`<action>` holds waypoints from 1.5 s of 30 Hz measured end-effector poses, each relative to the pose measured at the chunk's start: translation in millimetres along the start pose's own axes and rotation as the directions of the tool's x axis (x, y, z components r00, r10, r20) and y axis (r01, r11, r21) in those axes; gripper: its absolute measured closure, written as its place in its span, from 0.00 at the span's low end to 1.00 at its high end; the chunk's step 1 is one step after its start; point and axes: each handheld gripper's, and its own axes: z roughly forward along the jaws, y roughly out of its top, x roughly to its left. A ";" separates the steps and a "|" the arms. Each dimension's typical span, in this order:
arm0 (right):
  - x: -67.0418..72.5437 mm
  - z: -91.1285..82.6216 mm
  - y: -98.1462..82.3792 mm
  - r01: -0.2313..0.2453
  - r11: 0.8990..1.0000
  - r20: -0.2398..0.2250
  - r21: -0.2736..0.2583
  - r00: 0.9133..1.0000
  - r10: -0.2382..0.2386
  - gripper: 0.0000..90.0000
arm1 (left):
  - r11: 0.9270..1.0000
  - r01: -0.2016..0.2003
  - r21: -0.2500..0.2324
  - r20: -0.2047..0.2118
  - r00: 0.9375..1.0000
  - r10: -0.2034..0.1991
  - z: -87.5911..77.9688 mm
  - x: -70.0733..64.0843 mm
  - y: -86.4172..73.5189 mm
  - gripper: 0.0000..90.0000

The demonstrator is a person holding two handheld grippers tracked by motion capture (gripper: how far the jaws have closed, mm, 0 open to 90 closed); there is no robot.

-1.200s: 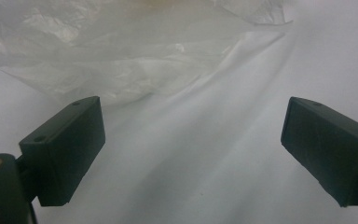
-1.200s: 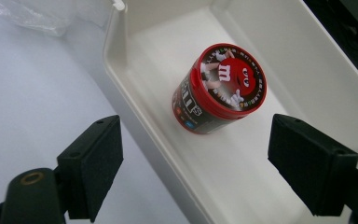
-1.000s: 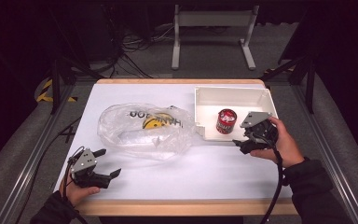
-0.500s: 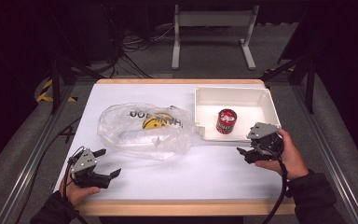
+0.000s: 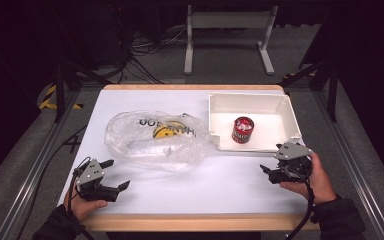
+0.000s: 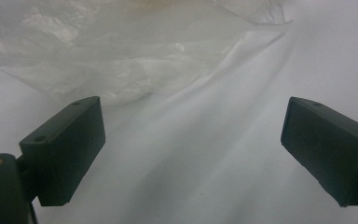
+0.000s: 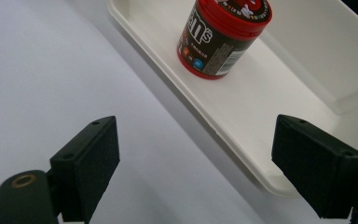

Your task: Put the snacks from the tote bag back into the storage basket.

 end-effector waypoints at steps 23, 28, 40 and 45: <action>3.5 -0.8 -63.9 -0.144 0.984 0.030 -0.105 0.989 0.148 0.08 | 1.000 -0.004 0.007 -0.005 1.000 0.004 0.4 -0.3 0.4 0.08; 4.1 -0.5 -76.6 -0.185 0.974 0.053 -0.129 0.980 0.193 0.07 | 1.000 0.002 0.000 -0.007 1.000 -0.002 0.0 -0.2 -0.1 0.08; 0.7 -11.6 -96.4 -0.289 0.912 0.087 -0.291 0.941 0.326 0.08 | 0.999 -0.001 -0.038 -0.009 1.000 0.000 -3.6 -0.7 -1.8 0.08; -2.0 -12.2 -98.1 -0.318 0.900 0.080 -0.299 0.931 0.356 0.08 | 0.999 0.003 -0.051 -0.018 1.000 -0.004 -5.0 -0.9 -2.7 0.08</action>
